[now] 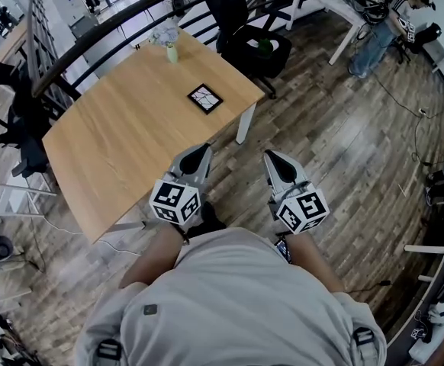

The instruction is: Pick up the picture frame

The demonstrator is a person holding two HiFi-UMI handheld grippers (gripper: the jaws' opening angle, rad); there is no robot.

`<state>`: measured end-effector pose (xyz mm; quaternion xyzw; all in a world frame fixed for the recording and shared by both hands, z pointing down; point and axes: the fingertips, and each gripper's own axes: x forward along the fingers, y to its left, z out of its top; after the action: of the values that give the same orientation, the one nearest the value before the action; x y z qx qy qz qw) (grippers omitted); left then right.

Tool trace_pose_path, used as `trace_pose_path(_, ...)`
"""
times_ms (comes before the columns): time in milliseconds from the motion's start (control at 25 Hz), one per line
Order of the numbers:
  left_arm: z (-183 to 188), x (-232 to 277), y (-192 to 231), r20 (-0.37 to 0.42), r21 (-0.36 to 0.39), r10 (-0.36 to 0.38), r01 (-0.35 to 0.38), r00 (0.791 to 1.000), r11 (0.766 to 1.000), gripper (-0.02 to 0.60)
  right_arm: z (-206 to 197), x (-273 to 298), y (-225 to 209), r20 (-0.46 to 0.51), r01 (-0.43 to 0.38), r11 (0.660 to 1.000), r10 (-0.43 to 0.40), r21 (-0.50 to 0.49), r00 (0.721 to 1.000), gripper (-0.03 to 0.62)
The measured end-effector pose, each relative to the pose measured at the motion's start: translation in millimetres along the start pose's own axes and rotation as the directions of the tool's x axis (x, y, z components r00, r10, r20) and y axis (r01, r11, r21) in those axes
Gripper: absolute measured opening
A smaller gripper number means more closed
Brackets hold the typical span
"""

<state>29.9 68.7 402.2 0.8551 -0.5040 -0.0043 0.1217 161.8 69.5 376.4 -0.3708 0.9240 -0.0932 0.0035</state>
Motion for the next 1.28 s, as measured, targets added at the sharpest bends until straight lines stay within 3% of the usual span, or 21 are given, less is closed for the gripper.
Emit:
trace_pose_path(320, 32, 47, 89, 0.000, 0.012, -0.028, 0.028, 1.000, 1.000, 0.003, 11, 115, -9, -0.013, -0.027, 0.999, 0.027, -0.023, 1.000, 0.009)
trace_pose_path(640, 26, 66, 145, -0.034, 0.004, -0.013, 0.013, 0.999, 1.000, 0.003, 2, 183, -9, -0.052, -0.078, 0.997, 0.077, -0.006, 0.996, 0.009)
trace_pose_path(960, 40, 108, 190, -0.015, 0.000, 0.104, -0.104, 0.994, 0.995, 0.003, 10, 250, -38, -0.064, -0.219, 0.975, 0.217, -0.024, 0.974, 0.009)
trace_pose_path(1280, 61, 177, 219, 0.017, -0.027, 0.245, -0.244, 0.970, 0.969, 0.003, 36, 316, -103, -0.079, -0.369, 0.929, 0.366, -0.024, 0.927, 0.009)
